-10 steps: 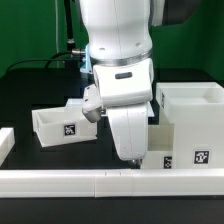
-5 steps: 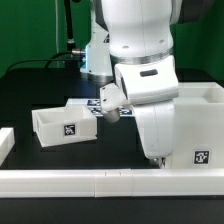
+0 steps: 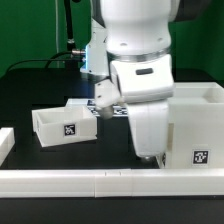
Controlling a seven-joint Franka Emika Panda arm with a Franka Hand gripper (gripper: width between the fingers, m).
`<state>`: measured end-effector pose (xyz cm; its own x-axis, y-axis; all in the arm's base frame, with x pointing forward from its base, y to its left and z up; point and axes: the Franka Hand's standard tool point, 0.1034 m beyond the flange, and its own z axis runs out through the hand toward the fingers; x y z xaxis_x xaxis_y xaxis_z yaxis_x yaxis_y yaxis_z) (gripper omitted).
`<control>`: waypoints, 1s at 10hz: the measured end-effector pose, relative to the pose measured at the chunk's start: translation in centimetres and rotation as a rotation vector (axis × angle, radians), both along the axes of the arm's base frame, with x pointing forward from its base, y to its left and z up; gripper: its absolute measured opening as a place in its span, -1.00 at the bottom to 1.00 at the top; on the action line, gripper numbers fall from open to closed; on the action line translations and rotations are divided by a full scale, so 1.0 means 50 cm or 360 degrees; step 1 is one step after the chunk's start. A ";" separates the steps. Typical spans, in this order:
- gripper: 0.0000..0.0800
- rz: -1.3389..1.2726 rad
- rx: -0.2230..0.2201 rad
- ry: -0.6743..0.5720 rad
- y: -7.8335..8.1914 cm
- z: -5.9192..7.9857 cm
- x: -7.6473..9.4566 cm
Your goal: Assemble drawer
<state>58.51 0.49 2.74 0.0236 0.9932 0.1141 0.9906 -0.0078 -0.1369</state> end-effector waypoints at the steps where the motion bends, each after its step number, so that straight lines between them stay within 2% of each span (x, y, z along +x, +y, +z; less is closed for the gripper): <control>1: 0.62 -0.0013 -0.0006 0.0011 -0.018 0.007 0.004; 4: 0.62 -0.0031 -0.0070 -0.0022 -0.080 0.063 0.007; 6: 0.62 -0.0094 -0.0113 -0.0038 -0.135 0.102 -0.026; 7: 0.62 -0.0130 -0.0127 -0.0048 -0.152 0.123 -0.037; 8: 0.62 -0.0163 -0.0129 -0.0038 -0.152 0.125 -0.048; 10: 0.62 -0.0162 -0.0129 -0.0033 -0.152 0.122 -0.050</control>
Offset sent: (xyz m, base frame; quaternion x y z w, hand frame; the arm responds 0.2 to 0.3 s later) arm -0.0156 -0.0380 0.0324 -0.0009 -0.0514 0.0012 0.9987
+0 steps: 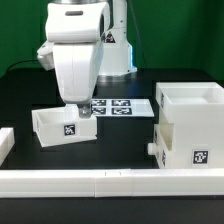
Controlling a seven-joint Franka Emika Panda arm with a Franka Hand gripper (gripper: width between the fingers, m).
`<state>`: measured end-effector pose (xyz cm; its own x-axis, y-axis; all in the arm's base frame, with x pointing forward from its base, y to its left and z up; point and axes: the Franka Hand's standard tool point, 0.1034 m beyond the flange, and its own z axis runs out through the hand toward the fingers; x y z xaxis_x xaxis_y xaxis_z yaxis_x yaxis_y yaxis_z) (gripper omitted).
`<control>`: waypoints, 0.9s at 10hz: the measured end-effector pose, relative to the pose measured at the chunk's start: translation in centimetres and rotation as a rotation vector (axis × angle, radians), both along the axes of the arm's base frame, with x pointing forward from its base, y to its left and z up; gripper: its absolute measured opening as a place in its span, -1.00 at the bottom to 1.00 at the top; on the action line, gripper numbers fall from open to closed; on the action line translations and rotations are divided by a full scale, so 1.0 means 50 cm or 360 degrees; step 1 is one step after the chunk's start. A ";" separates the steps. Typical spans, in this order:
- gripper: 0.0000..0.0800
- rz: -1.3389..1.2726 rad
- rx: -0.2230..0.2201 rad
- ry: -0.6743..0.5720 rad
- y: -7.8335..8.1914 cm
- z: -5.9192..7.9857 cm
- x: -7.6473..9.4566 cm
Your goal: Assemble drawer
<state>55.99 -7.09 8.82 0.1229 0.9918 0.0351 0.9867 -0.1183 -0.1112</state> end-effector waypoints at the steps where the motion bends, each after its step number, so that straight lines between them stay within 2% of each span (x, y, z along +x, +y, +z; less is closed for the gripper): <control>1: 0.62 0.0000 0.0000 0.0001 0.000 -0.001 0.000; 3: 0.62 -0.0013 -0.0005 0.0002 -0.004 0.000 -0.002; 5: 0.62 -0.0144 -0.0023 -0.0021 -0.054 0.012 -0.037; 6: 0.62 -0.0205 -0.0030 -0.0019 -0.065 0.013 -0.057; 9: 0.62 -0.0594 -0.0053 0.0003 -0.056 0.009 -0.053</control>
Offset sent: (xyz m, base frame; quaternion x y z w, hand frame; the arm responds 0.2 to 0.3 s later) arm -0.0386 -0.0466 0.0105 -0.0203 0.0019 0.1423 0.9896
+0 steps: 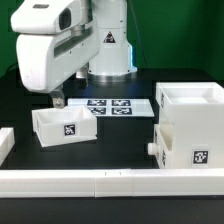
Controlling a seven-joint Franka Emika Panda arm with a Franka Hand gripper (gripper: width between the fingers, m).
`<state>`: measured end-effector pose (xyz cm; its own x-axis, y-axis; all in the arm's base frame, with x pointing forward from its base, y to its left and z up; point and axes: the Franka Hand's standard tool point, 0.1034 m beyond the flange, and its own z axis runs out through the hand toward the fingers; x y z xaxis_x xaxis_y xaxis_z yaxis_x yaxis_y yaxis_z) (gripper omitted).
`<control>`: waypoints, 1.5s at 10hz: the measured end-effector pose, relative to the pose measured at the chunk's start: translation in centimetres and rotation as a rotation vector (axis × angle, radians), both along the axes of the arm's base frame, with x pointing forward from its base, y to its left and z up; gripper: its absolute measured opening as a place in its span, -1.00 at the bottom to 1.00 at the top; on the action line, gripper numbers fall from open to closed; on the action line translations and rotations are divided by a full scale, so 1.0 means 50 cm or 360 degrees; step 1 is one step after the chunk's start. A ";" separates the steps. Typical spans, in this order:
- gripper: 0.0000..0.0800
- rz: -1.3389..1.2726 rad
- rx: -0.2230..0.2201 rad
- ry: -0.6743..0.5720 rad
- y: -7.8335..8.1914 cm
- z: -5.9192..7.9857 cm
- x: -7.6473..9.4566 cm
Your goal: Assemble drawer
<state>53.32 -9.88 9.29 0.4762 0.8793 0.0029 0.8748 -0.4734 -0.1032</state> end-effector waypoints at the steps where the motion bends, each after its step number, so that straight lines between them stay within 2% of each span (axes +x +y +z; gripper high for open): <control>1: 0.62 -0.0089 -0.0008 0.0006 0.000 -0.001 -0.001; 3: 0.62 -0.0437 -0.0039 -0.0027 -0.003 -0.002 -0.015; 6: 0.62 -0.0708 -0.0073 -0.0106 -0.003 -0.016 -0.084; 7: 0.62 -0.0699 -0.0076 -0.0105 -0.010 -0.018 -0.093; 11: 0.62 -0.0701 -0.0074 -0.0101 -0.008 -0.020 -0.094; 12: 0.62 -0.0789 -0.0077 -0.0142 -0.009 -0.029 -0.100; 14: 0.62 -0.0879 -0.0082 -0.0157 -0.010 -0.062 -0.142; 15: 0.62 -0.0871 -0.0077 -0.0159 -0.004 -0.068 -0.142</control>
Offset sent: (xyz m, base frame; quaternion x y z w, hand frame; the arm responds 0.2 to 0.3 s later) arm -0.0522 -0.0140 0.0004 -0.1063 -0.0150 0.2533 0.9614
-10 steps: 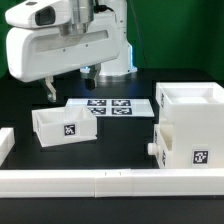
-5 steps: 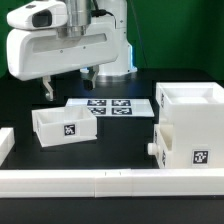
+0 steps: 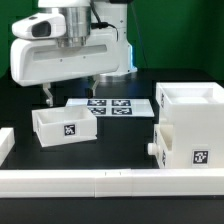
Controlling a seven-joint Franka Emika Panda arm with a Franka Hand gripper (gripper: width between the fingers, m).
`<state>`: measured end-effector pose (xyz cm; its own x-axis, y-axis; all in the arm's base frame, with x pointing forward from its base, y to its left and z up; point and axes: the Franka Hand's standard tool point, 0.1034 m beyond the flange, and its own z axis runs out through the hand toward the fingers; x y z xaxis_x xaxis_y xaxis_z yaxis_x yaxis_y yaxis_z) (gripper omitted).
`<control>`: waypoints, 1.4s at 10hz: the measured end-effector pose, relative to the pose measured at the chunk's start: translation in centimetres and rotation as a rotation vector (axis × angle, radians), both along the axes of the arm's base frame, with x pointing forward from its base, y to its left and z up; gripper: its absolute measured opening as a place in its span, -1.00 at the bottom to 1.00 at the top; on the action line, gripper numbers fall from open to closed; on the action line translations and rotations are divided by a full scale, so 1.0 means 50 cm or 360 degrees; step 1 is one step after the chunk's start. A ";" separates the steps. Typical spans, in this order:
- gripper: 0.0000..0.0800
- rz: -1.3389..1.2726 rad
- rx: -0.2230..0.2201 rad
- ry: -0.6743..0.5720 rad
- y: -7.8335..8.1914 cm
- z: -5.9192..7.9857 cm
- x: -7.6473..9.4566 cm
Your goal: Assemble drawer
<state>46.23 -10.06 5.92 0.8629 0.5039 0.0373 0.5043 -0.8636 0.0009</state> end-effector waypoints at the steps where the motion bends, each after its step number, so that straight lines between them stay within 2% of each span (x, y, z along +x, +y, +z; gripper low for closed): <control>1: 0.62 0.0002 -0.0001 -0.0002 -0.001 0.001 0.001; 3: 0.62 -0.0037 0.0002 -0.0001 0.004 0.000 0.001; 4: 0.62 -0.0146 0.0010 0.0004 0.025 -0.006 -0.003; 8: 0.62 -0.0249 0.0034 0.0039 0.056 -0.063 -0.022; 11: 0.62 -0.0240 0.0042 0.0045 0.063 -0.099 -0.036; 14: 0.59 -0.0183 0.0037 0.0048 0.047 -0.108 -0.045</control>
Offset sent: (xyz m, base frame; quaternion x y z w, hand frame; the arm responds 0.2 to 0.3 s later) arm -0.0084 0.0218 -0.0052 -0.0336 -0.0239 0.1220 0.9917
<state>43.99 -7.74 0.53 0.9158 0.4011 0.0206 0.4015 -0.9152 -0.0335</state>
